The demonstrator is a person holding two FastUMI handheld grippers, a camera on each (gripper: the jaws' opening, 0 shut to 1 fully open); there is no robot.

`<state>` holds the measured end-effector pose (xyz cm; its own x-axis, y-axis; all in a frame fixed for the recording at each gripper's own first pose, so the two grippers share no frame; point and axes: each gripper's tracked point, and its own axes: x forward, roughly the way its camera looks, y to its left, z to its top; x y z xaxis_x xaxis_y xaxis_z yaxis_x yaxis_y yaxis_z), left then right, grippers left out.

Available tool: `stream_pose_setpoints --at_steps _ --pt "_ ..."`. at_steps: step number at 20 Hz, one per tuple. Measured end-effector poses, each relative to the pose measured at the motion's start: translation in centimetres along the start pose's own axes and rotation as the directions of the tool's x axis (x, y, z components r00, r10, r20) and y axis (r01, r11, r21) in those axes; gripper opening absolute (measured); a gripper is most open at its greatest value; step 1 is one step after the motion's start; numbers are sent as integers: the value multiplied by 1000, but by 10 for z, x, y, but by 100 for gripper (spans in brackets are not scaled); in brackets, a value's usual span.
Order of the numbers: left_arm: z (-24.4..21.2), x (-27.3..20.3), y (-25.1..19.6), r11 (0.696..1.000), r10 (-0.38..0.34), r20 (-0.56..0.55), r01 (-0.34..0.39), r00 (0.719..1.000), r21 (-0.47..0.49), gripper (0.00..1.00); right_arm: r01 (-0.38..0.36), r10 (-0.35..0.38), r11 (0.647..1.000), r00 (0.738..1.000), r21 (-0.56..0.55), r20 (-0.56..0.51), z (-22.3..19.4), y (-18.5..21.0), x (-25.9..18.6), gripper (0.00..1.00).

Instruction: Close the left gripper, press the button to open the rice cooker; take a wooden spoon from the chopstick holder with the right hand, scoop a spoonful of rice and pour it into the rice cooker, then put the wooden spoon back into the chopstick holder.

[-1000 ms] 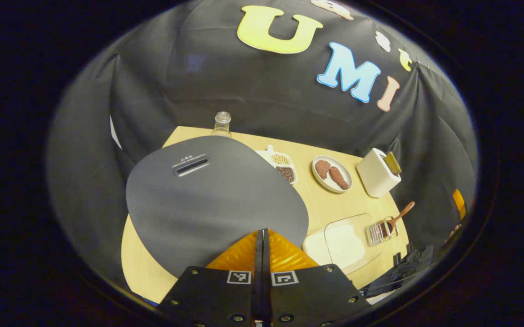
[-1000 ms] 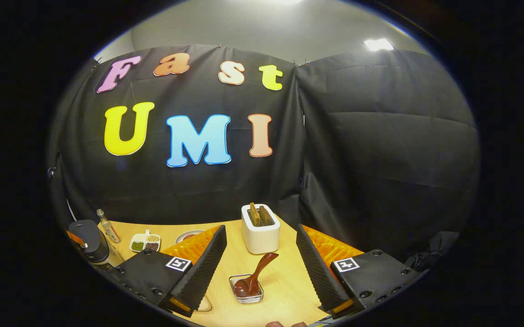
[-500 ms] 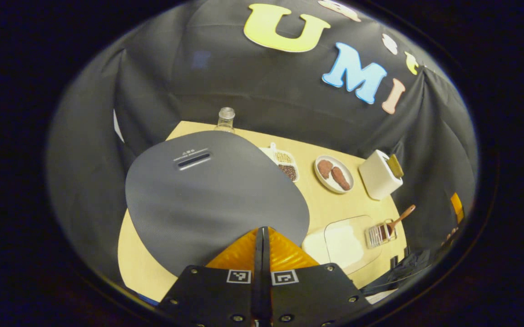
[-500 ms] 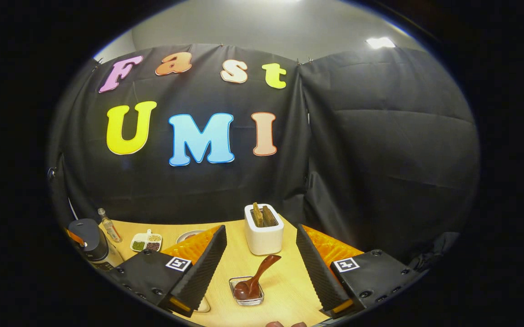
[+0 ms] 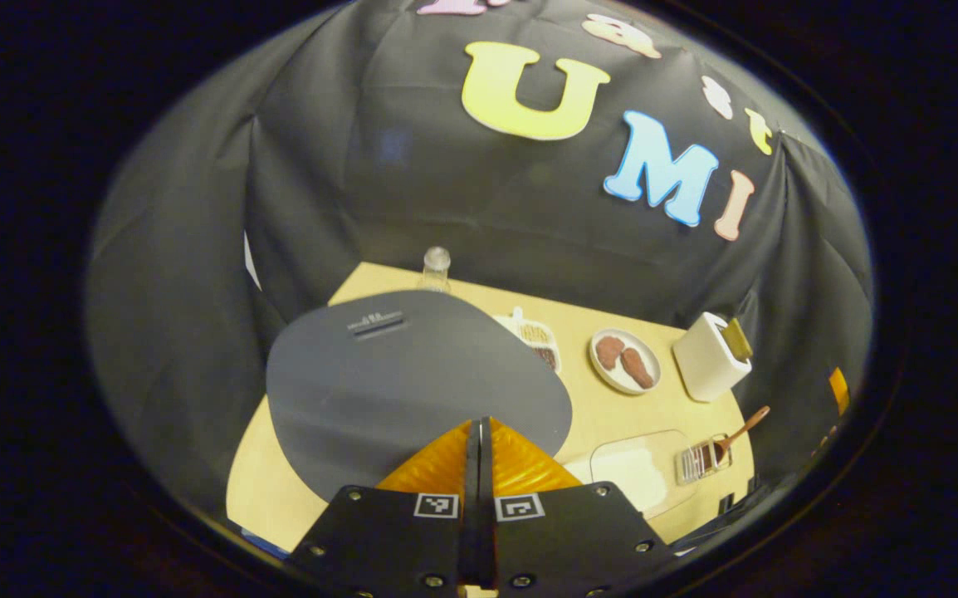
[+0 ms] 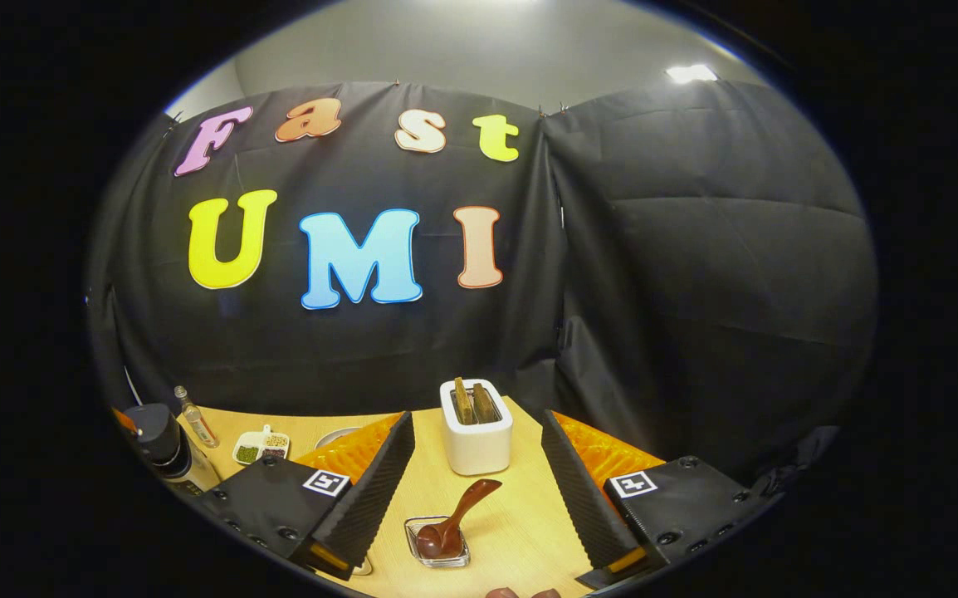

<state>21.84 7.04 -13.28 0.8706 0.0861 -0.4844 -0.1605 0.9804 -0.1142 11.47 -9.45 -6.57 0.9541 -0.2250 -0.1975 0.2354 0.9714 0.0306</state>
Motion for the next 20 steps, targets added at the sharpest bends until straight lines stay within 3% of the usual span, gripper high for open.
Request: stream_pose_setpoints --at_steps 3,6,12,14,18,20 --pt "57 -30 7 992 94 163 -106 982 68 2 -5 5 1000 1000 18 -15 -4 -4 7 97" --pt "109 -65 1 979 130 322 -173 938 109 2 -11 12 1000 1000 27 -22 -8 -5 14 98" --pt "144 -117 -25 986 93 526 -153 846 71 2 -23 26 999 998 44 -56 -17 -9 29 97" --pt "135 -118 -36 990 60 532 -118 845 76 34 -31 36 998 996 63 -80 -22 -10 34 97" --pt "121 -120 -37 982 94 525 -165 846 91 96 -39 60 988 989 147 -138 -40 -12 44 94" --pt "111 -117 -49 985 86 513 -151 854 87 97 -32 72 978 979 204 -192 -54 -11 51 97"
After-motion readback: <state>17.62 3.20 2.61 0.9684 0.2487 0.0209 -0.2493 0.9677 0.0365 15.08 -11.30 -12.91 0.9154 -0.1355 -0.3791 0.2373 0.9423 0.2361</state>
